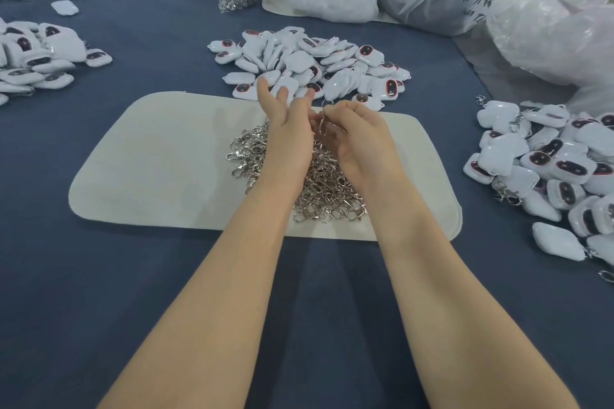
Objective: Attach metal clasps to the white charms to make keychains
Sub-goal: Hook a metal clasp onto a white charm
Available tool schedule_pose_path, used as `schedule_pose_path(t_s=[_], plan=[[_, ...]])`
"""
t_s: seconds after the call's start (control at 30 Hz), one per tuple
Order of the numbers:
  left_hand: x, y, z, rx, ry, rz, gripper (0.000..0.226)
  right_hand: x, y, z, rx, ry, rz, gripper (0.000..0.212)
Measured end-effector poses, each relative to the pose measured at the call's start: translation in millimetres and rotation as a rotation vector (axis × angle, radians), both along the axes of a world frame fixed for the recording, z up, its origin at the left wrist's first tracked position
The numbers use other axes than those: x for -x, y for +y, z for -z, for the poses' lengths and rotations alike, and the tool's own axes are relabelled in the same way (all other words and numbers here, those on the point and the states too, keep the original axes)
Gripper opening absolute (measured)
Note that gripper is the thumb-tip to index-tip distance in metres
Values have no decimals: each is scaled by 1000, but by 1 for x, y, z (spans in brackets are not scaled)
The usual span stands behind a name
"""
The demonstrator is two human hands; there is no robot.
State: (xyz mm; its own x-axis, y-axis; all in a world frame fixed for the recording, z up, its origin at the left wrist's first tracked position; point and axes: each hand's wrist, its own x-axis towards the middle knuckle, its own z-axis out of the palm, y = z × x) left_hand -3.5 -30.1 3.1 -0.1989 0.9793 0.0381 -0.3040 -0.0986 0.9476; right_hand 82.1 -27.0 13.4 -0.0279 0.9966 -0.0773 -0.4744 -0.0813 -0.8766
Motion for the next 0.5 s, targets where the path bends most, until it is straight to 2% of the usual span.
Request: schedule_pose_path(t_s=[0.17, 0.27, 0.4, 0.5], plan=[[0, 0, 1, -6, 204, -65, 31, -2, 0, 0, 54, 135, -12, 17], [1, -1, -2, -24, 314, -101, 31, -3, 1, 3, 97, 208, 5, 14], [5, -4, -1, -71, 523, -254, 37, -2, 3, 4, 83, 217, 5, 13], [7, -1, 2, 32, 496, -276, 35, -3, 2, 2, 29, 134, 21, 17]])
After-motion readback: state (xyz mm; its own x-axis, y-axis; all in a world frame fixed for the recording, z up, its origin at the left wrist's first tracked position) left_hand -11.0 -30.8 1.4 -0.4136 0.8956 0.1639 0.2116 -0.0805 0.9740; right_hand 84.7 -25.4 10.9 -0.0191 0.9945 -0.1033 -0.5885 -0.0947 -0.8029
